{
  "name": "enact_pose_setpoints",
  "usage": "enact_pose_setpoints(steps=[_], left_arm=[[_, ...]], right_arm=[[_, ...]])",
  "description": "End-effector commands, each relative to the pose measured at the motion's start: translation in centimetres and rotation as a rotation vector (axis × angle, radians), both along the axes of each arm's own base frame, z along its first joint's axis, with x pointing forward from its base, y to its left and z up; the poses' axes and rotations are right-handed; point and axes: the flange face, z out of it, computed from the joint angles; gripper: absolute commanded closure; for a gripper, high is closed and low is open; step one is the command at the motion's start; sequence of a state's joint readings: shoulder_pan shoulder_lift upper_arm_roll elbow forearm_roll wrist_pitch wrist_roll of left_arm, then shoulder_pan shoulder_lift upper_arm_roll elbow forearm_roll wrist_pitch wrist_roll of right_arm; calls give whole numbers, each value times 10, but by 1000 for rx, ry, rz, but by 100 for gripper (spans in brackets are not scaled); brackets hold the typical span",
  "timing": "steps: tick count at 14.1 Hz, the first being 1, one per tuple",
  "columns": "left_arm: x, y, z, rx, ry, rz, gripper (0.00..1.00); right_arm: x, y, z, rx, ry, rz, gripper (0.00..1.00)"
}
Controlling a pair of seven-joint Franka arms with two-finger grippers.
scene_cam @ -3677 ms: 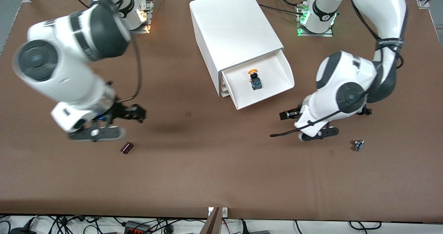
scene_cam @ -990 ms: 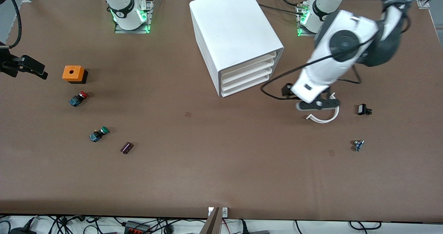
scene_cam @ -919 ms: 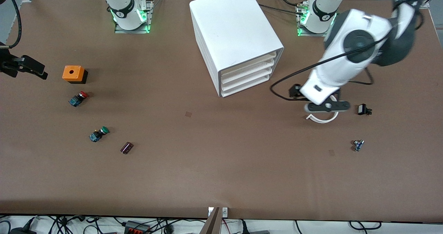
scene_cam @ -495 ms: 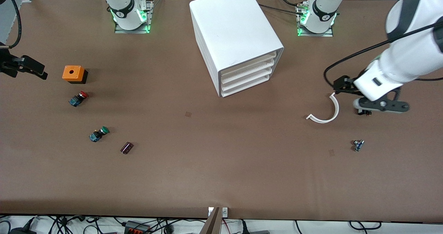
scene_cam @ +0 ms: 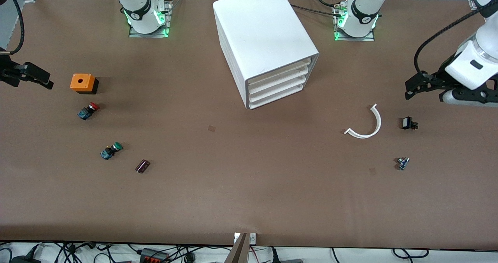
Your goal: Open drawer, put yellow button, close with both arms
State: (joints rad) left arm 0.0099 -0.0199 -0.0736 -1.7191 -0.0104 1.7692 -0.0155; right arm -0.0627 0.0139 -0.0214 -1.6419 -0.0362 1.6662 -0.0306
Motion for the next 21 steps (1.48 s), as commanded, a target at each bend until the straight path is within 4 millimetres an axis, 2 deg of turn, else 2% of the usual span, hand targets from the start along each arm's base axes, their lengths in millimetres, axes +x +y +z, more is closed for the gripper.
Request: enact_pose_setpoints(steps=[1, 4, 21], left_arm=[[-21, -14, -1, 8, 9, -66, 0], [-15, -15, 5, 16, 37, -80, 0], [-13, -22, 6, 14, 41, -86, 0]], right_arm=[[-11, 1, 6, -16, 12, 20, 0], [-12, 1, 7, -18, 12, 20, 0], [-12, 5, 8, -24, 11, 28, 0]])
